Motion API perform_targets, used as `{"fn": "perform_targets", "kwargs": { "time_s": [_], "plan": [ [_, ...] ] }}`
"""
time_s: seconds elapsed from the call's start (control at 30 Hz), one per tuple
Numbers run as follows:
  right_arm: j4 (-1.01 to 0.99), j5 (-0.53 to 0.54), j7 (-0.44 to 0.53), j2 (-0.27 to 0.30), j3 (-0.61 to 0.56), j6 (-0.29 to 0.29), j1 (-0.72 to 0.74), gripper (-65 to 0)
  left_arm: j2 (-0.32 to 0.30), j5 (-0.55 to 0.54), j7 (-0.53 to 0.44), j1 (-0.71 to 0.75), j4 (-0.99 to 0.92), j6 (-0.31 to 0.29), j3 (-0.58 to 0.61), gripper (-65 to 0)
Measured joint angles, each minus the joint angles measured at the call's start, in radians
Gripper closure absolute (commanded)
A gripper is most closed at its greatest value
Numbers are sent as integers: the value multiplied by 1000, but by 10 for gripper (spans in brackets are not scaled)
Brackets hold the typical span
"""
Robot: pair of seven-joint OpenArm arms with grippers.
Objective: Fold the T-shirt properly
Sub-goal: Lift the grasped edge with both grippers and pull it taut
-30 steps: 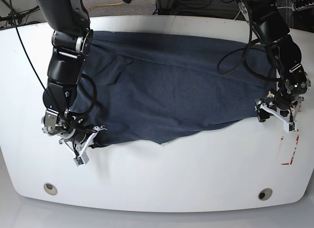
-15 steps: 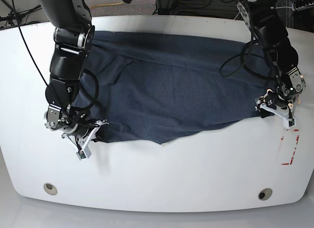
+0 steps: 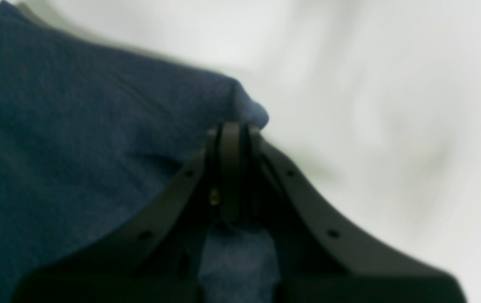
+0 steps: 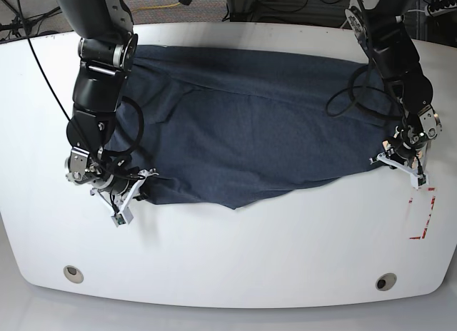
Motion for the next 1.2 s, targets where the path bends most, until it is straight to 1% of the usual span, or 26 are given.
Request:
{"fn": "perform_targets", "kwargs": {
  "time_s": [0.07,0.1,0.17,0.3,0.37,0.5,0.6,0.67,0.7,0.73,0.77,0.8,0.87,0.9,0.93,1.0,1.1,1.2],
  "plan": [
    [0,-1,-4,0,0,0,-7,0,1,0,2,1,0,-2,0,0],
    [0,-1,-7,0,0,0,-8,0,1,0,2,3,0,-12,0,0],
    [6,-2,-10,1,0,0,-7,0,2,5,5,11,29,-64,0,0],
    [86,5,-5,0,0,0,-28,0,2,-2,8,56,182,-179,-6,0],
    [131,1,-5,2,0,0,-48,0,4,-3,-3,81,272,-209,-5,0],
    [158,-4,-21,5,0,0,-70,0,38,7,6,134,381,-210,-2,0],
    [159,0,-37,5,-2,1,-74,0,43,-2,5,178,445,-219,4,0],
    [159,1,-35,6,-2,0,-77,0,38,6,5,194,453,-218,2,0],
    [159,0,-35,6,-2,0,-77,0,35,10,8,200,452,-217,2,-22],
    [159,-1,-37,6,-2,0,-77,0,34,12,10,207,446,-215,0,-58],
    [159,0,-36,5,-2,0,-77,0,34,12,11,210,433,-212,0,-118],
    [159,0,-35,4,-2,0,-79,0,32,10,1,215,415,-213,-2,-193],
    [159,-1,-36,3,-2,0,-84,0,32,12,4,220,368,-212,-5,-307],
    [159,0,-35,3,-2,0,-87,0,30,10,6,222,344,-211,-5,-385],
    [159,1,-34,3,-2,1,-92,0,24,10,14,226,314,-211,-5,-422],
    [159,-1,-38,5,-2,0,-97,0,16,10,21,230,288,-210,-5,-461],
    [159,0,-37,5,-2,0,-99,0,8,10,19,230,282,-209,-8,-447],
    [159,0,-36,3,-2,0,-98,0,10,10,21,213,299,-210,-6,-447]
  ]
}}
